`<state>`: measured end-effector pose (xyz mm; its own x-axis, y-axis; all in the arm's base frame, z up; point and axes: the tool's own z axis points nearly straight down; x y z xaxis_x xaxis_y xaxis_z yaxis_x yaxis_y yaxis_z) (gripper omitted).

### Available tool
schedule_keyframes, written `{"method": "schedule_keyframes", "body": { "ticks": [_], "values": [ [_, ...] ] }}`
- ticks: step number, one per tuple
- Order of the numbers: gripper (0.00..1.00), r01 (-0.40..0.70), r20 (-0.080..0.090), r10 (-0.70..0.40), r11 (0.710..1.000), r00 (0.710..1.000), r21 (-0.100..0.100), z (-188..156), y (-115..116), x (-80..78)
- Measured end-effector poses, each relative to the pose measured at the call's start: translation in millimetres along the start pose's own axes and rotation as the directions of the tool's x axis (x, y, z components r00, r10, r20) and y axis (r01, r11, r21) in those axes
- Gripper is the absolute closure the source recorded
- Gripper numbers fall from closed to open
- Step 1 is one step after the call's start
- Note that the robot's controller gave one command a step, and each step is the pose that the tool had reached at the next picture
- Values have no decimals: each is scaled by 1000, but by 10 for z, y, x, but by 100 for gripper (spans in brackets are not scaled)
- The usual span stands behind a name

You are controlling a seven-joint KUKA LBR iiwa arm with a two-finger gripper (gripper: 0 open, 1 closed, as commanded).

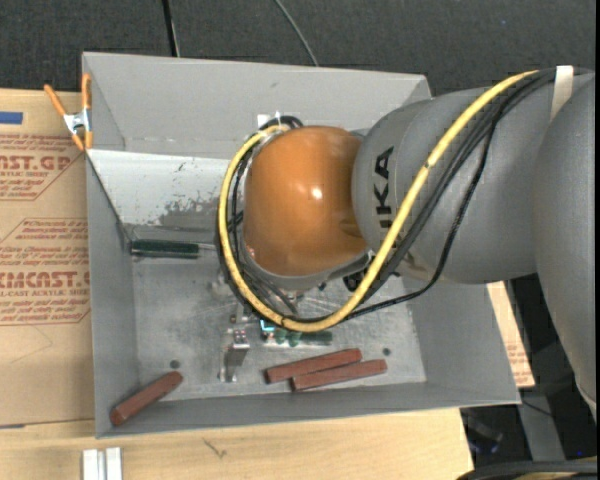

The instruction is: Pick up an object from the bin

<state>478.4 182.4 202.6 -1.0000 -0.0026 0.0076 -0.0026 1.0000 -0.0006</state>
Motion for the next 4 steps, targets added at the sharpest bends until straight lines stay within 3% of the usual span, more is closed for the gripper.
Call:
{"method": "schedule_keyframes", "body": {
  "ticks": [1,2,3,4],
  "values": [
    [0,-2,7,2,1000,1000,-2,-38,-8,-20],
    [0,124,11,-124,992,992,-1,334,-299,-23],
    [0,95,13,-95,995,995,-1,975,-471,-191],
    [0,149,1,-149,989,989,0,1009,-822,-280]
  ]
}}
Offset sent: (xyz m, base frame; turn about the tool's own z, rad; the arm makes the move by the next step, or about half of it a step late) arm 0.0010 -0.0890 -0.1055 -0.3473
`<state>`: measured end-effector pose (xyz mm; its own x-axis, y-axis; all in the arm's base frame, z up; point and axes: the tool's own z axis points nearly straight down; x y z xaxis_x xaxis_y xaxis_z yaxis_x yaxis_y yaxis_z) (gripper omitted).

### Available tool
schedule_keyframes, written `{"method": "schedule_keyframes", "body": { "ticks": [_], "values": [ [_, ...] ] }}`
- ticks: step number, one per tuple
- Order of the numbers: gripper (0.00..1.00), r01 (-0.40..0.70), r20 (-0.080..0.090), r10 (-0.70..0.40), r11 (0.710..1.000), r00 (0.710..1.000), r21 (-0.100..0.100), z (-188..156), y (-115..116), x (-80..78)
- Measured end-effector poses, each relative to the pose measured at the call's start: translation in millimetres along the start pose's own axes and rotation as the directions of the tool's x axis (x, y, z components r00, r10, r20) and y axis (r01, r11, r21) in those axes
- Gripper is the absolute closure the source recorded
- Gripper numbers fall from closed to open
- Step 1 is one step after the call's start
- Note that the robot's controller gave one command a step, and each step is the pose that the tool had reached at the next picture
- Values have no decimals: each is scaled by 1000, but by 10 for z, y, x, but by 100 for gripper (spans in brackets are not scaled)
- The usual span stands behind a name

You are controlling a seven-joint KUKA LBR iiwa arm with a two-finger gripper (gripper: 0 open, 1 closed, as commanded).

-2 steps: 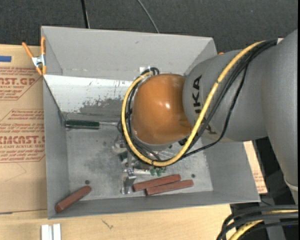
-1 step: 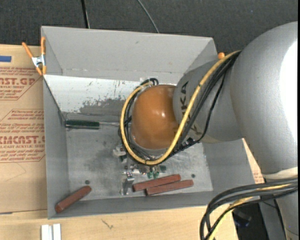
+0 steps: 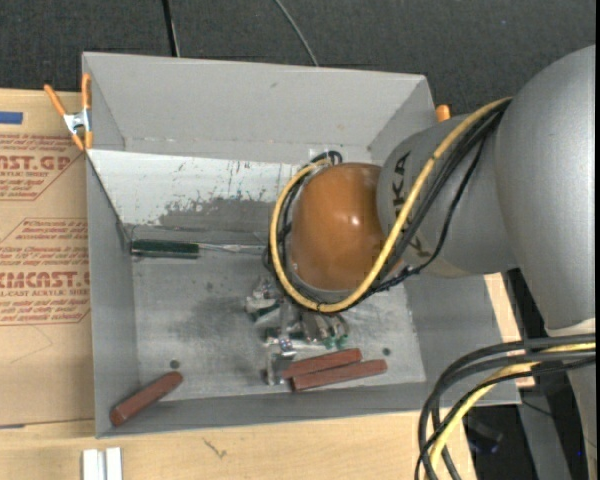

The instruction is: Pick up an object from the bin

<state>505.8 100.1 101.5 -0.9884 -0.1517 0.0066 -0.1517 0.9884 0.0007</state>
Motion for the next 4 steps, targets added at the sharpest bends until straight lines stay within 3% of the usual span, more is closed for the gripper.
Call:
{"method": "schedule_keyframes", "body": {
  "ticks": [1,2,3,4],
  "values": [
    [100,62,40,-62,998,997,-6,204,-307,-344],
    [100,62,40,-62,998,997,-6,204,-308,-343],
    [100,64,11,-64,998,998,0,-1147,-239,-375],
    [0,65,9,-65,998,998,0,-1140,-236,-370]
  ]
}}
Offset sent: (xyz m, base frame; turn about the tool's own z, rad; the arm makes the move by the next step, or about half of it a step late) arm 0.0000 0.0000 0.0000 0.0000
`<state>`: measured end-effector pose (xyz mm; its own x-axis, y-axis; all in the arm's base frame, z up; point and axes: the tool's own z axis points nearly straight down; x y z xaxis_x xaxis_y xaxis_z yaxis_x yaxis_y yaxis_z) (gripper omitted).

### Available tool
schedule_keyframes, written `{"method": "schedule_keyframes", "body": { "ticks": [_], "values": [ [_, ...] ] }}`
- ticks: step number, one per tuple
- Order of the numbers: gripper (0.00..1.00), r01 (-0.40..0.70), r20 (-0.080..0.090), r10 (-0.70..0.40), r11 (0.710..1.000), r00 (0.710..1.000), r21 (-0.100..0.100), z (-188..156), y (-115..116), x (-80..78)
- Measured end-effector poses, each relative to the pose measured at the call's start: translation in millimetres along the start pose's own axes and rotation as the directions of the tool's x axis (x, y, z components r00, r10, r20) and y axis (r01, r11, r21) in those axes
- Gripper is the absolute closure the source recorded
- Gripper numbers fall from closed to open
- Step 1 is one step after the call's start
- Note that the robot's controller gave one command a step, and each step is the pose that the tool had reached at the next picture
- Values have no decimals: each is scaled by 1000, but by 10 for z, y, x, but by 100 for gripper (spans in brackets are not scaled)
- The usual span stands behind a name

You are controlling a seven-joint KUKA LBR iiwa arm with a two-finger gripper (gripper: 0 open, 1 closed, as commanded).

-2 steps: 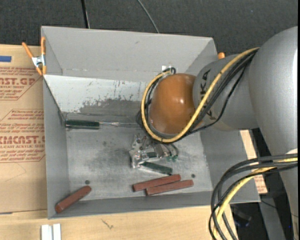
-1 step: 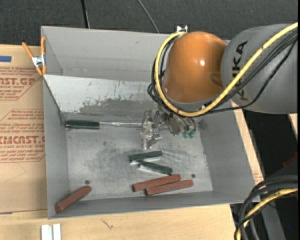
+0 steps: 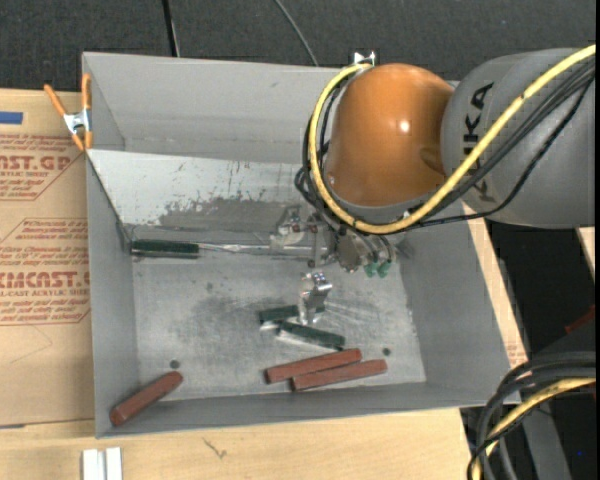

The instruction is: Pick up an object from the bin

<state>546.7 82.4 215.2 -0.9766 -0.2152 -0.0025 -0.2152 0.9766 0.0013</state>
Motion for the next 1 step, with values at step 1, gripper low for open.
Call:
{"method": "schedule_keyframes", "body": {
  "ticks": [1],
  "values": [
    [0,0,0,0,1000,1000,0,0,0,0]
  ]
}}
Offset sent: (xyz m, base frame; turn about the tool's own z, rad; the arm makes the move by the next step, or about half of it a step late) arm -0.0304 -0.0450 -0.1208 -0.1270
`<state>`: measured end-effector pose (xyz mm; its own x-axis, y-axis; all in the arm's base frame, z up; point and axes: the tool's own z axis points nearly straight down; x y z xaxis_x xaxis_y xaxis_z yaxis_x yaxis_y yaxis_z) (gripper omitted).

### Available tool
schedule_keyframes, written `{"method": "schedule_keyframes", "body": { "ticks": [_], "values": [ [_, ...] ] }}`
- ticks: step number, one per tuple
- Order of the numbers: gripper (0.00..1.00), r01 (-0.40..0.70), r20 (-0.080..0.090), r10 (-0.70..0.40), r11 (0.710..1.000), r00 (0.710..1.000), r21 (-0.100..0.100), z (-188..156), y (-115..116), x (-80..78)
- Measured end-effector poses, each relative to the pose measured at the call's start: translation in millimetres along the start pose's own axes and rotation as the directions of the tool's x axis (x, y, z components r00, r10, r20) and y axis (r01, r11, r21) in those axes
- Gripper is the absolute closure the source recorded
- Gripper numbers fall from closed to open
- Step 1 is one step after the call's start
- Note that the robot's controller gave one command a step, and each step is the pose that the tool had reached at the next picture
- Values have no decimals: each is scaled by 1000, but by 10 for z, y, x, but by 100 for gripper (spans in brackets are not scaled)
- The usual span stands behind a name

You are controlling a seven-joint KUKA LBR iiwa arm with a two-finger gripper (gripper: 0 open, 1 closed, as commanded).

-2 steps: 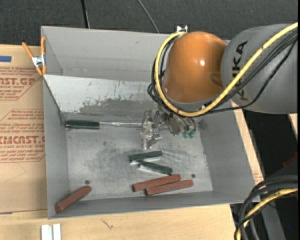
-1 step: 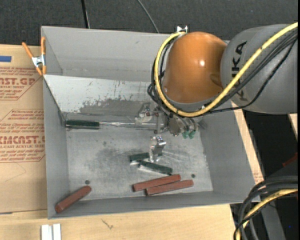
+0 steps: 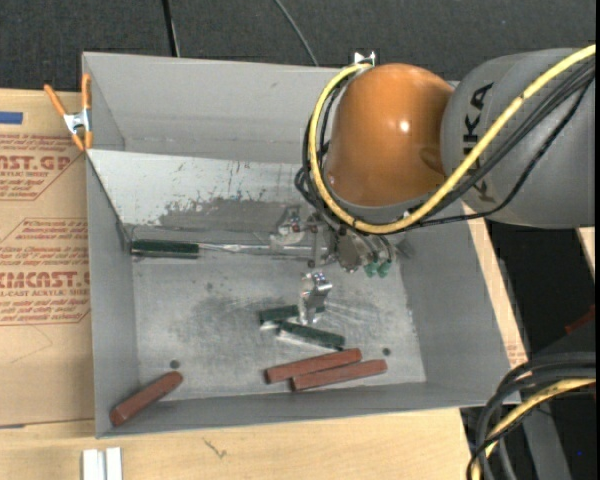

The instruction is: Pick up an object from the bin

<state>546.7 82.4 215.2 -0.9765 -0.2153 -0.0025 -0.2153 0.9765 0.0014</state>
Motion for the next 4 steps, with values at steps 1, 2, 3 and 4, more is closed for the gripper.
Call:
{"method": "schedule_keyframes", "body": {
  "ticks": [1,2,3,4],
  "values": [
    [0,61,5,-61,998,998,1,537,-161,168],
    [100,187,26,-187,982,982,4,1383,-217,138],
    [100,187,26,-187,982,982,4,1383,-217,138],
    [100,117,-2,-117,993,993,1,-650,174,275]
  ]
}}
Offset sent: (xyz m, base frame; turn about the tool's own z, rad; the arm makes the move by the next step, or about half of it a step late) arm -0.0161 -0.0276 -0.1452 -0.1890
